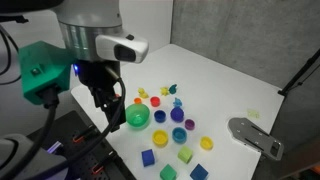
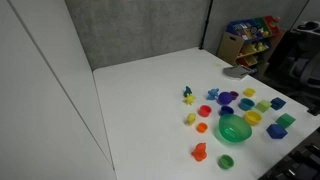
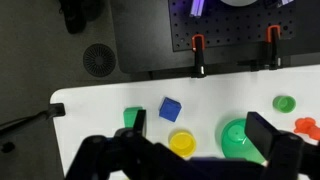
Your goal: Put the small, blue bowl in the yellow bowl
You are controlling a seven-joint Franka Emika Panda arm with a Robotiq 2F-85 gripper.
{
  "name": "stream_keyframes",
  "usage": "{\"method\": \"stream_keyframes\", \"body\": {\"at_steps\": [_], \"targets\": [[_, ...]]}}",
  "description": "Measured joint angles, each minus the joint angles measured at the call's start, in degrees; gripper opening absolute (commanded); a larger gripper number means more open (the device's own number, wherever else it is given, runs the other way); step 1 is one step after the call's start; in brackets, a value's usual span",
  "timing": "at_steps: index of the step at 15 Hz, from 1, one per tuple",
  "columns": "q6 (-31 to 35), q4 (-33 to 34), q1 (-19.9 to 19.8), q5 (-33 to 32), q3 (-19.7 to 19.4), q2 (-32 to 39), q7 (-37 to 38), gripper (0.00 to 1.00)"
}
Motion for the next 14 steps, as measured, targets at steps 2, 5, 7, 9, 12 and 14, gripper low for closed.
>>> {"method": "stream_keyframes", "body": {"at_steps": [2, 5, 7, 9, 12, 14], "targets": [[0.0, 0.0, 0.0, 0.0, 0.0, 0.0, 0.0, 1.0], [0.0, 0.0, 0.0, 0.0, 0.0, 0.0, 0.0, 1.0], [0.0, 0.0, 0.0, 0.0, 0.0, 0.0, 0.0, 1.0], [0.6, 0.0, 0.6, 0.3, 0.0, 0.2, 0.2, 1.0], [4.8, 0.0, 2.7, 1.9, 0.2, 1.9, 0.8, 1.0], [8.7, 0.0, 4.0, 3.0, 0.3, 3.9, 1.0, 1.0]]}}
